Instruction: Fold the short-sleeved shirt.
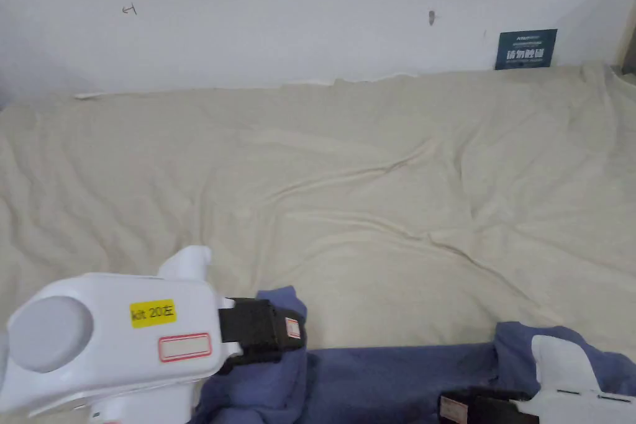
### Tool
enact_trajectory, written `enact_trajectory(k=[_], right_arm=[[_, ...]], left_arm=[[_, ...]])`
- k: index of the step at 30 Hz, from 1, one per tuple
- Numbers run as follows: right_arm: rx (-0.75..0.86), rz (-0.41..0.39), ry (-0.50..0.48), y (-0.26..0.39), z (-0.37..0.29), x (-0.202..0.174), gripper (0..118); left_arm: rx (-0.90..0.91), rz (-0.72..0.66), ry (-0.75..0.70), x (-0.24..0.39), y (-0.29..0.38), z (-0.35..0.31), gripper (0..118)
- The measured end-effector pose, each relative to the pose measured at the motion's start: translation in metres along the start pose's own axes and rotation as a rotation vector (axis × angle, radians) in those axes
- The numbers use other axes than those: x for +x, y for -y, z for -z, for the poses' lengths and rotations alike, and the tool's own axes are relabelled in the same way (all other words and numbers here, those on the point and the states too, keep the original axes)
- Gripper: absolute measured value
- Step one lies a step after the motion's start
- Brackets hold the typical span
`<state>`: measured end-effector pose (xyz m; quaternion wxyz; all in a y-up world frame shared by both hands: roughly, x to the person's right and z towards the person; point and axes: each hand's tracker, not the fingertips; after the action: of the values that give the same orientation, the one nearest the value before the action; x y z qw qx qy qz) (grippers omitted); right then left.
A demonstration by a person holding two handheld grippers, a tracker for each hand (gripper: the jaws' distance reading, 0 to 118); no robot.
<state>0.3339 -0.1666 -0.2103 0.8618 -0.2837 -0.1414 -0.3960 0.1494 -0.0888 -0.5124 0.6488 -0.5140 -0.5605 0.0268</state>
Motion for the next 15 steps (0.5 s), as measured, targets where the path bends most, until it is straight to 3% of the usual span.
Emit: enact_trajectory(k=[7, 9, 13, 14, 15], right_arm=[[0.077, 0.08, 0.03, 0.006, -0.039, 0.037, 0], [0.106, 0.132, 0.022, 0.009, -0.049, 0.047, 0], [0.127, 0.15, 0.048, 0.011, -0.061, 0.06, 0], [0.127, 0.151, 0.046, 0.011, -0.062, 0.059, 0], [0.129, 0.152, 0.041, 0.012, -0.063, 0.06, 0]], left_arm=[[-0.185, 0.062, -0.083, 0.047, 0.006, 0.121, 12], [-0.204, 0.058, -0.071, 0.05, 0.005, 0.14, 12], [-0.23, 0.066, -0.1, 0.057, 0.004, 0.159, 14], [-0.25, 0.082, -0.108, 0.057, 0.003, 0.16, 19], [-0.264, 0.085, -0.088, 0.057, 0.003, 0.16, 42]])
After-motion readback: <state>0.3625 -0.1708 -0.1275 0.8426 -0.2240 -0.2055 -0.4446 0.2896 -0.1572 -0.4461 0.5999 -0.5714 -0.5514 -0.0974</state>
